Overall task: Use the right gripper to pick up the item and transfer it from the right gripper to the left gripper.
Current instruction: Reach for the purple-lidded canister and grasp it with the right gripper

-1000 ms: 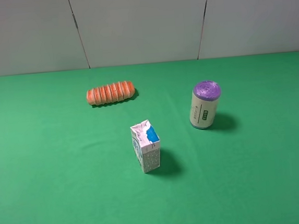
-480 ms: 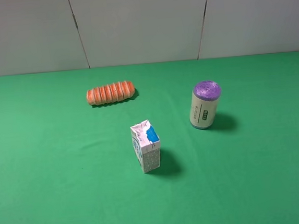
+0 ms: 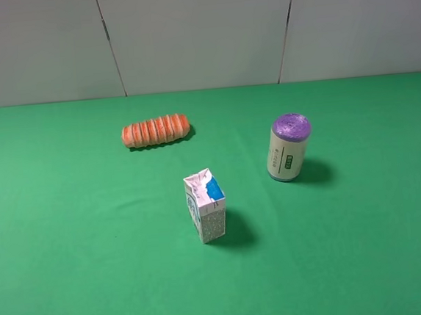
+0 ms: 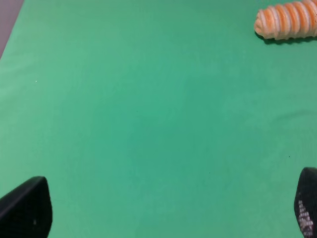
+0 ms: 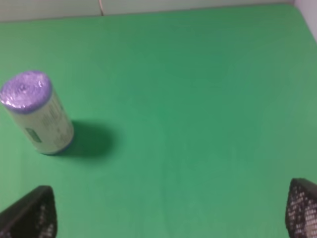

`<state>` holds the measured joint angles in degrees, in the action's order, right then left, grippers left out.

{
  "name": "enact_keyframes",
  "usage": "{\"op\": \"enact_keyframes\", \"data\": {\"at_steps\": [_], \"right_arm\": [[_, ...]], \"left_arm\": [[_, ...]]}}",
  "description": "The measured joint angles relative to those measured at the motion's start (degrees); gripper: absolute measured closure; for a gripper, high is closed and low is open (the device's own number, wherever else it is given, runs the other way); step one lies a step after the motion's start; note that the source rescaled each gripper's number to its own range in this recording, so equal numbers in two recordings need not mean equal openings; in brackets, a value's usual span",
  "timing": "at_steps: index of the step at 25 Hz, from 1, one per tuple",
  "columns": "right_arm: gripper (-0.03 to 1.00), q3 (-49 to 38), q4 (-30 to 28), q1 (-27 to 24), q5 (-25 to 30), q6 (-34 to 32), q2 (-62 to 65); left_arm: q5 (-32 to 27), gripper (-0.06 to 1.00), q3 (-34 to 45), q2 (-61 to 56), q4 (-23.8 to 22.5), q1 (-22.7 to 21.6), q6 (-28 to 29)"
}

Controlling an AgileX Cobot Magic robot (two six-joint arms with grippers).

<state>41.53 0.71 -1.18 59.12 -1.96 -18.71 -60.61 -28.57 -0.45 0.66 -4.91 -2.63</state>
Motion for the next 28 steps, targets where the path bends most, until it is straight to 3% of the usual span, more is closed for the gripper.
{"op": "enact_keyframes", "data": {"at_steps": [5,14,28], "right_arm": [[-0.03,7.09,2.16,2.83,-1.61,0.97,-12.63],[-0.03,16.71,1.09,14.37,-1.96,1.24,-34.65],[-0.03,35.71,-0.33,23.0,4.6,1.96,-64.66]], "left_arm": [[0.0,0.01,0.0,0.0,0.0,0.0,0.0],[0.0,0.01,0.0,0.0,0.0,0.0,0.0],[0.0,0.01,0.0,0.0,0.0,0.0,0.0]]}}
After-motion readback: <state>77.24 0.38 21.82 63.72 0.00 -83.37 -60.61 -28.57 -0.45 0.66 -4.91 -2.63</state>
